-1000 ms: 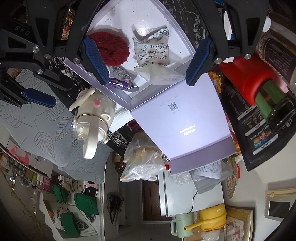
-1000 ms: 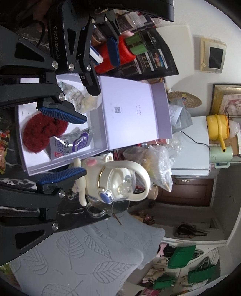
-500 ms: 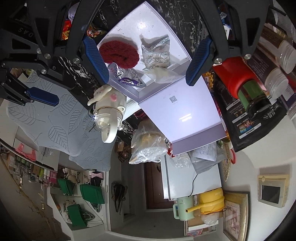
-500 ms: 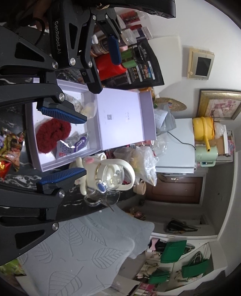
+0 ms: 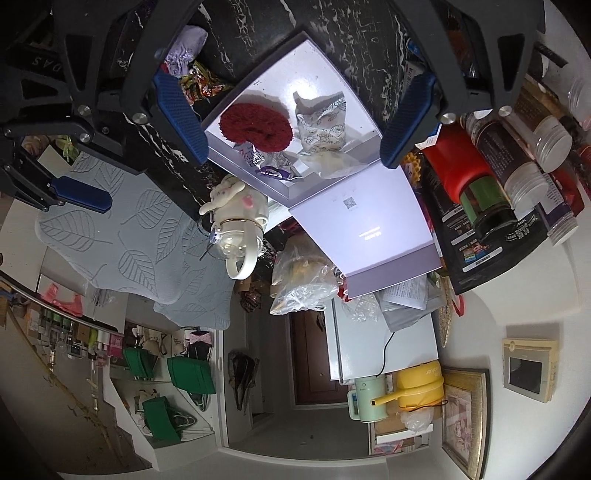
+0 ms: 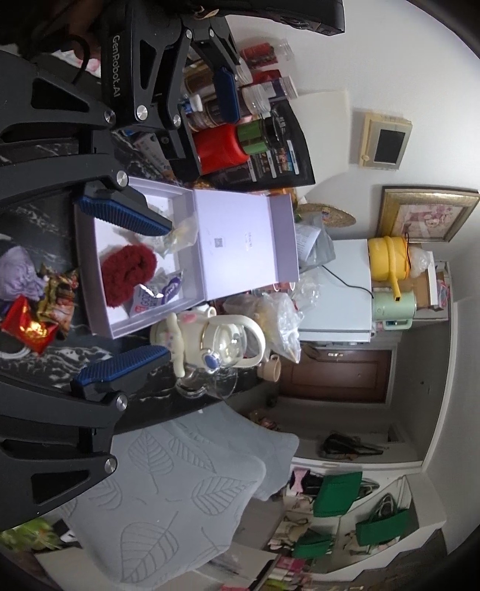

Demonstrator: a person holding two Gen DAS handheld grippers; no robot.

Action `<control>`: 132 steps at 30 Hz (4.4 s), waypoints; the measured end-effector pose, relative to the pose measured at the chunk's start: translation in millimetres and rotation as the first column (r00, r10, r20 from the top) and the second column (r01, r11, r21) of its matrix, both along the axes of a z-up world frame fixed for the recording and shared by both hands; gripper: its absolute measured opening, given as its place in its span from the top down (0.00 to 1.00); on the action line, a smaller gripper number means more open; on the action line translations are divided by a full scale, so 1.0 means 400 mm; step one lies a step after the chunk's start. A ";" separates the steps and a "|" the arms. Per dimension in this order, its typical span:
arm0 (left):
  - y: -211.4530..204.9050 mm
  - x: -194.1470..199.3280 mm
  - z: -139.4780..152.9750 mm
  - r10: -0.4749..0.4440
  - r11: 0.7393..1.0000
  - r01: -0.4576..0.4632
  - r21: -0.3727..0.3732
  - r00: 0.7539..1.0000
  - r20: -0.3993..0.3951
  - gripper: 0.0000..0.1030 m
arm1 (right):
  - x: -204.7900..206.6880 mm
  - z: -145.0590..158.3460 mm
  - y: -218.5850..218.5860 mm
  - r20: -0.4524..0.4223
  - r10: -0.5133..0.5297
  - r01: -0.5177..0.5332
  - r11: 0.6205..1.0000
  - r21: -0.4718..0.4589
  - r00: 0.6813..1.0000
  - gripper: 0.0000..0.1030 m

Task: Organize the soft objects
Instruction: 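Withdraw both open tools from the box back toward the remaining items, then grasp the lavender drawstring pouch with left tool while right tool grasps white cable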

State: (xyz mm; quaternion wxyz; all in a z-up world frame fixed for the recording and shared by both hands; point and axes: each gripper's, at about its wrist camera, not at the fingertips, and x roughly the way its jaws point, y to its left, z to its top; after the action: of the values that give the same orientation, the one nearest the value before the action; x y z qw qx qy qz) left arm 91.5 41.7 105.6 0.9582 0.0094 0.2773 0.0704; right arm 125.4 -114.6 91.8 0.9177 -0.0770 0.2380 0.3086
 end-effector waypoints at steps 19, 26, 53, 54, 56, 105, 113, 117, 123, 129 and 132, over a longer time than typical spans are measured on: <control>-0.029 -0.132 -0.030 -0.010 1.000 0.011 -0.020 1.000 0.010 0.05 | -0.129 -0.031 -0.059 0.007 -0.042 0.042 0.999 -0.007 0.999 0.28; -0.037 -0.156 -0.059 -0.023 0.999 0.022 -0.046 1.000 -0.008 0.05 | -0.165 -0.064 -0.071 -0.013 -0.072 0.071 0.997 -0.026 0.997 0.25; -0.082 -0.192 -0.218 -0.153 0.980 0.139 -0.145 0.984 -0.093 0.05 | -0.209 -0.243 -0.150 -0.182 -0.164 0.159 0.986 -0.045 0.970 0.25; -0.086 -0.190 -0.224 -0.156 0.980 0.142 -0.143 0.983 -0.097 0.05 | -0.206 -0.253 -0.156 -0.195 -0.169 0.164 0.986 -0.043 0.966 0.25; -0.095 -0.186 -0.236 -0.166 0.978 0.149 -0.147 0.980 -0.106 0.05 | -0.204 -0.267 -0.164 -0.210 -0.179 0.174 0.984 -0.043 0.961 0.25; -0.241 0.056 -0.485 -0.294 0.948 0.220 -0.232 0.884 -0.364 0.46 | -0.003 -0.475 -0.158 -0.311 -0.163 0.084 0.964 -0.253 0.936 0.23; -0.205 0.028 -0.469 -0.289 0.948 0.214 -0.238 0.891 -0.351 0.46 | 0.004 -0.470 -0.152 -0.308 -0.154 0.079 0.967 -0.242 0.939 0.47; -0.194 0.000 -0.460 -0.285 0.949 0.213 -0.231 0.894 -0.346 0.46 | -0.004 -0.467 -0.163 -0.307 -0.168 0.098 0.968 -0.231 0.937 0.53; -0.175 -0.053 -0.459 -0.284 0.947 0.203 -0.248 0.893 -0.350 0.46 | -0.054 -0.465 -0.189 -0.312 -0.181 0.113 0.968 -0.222 0.933 0.53; -0.156 -0.108 -0.459 -0.276 0.946 0.187 -0.265 0.893 -0.356 0.46 | -0.114 -0.460 -0.217 -0.330 -0.190 0.122 0.969 -0.215 0.925 0.53; -0.156 -0.135 -0.458 -0.278 0.946 0.189 -0.264 0.891 -0.358 0.46 | -0.143 -0.459 -0.230 -0.337 -0.200 0.131 0.967 -0.218 0.920 0.53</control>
State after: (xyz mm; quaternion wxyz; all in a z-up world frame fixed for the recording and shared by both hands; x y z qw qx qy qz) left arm 37.3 -20.6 -77.5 0.8798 -0.0502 0.4657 -0.0805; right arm 68.2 -206.6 -91.7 0.8705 -0.0871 0.4345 0.2142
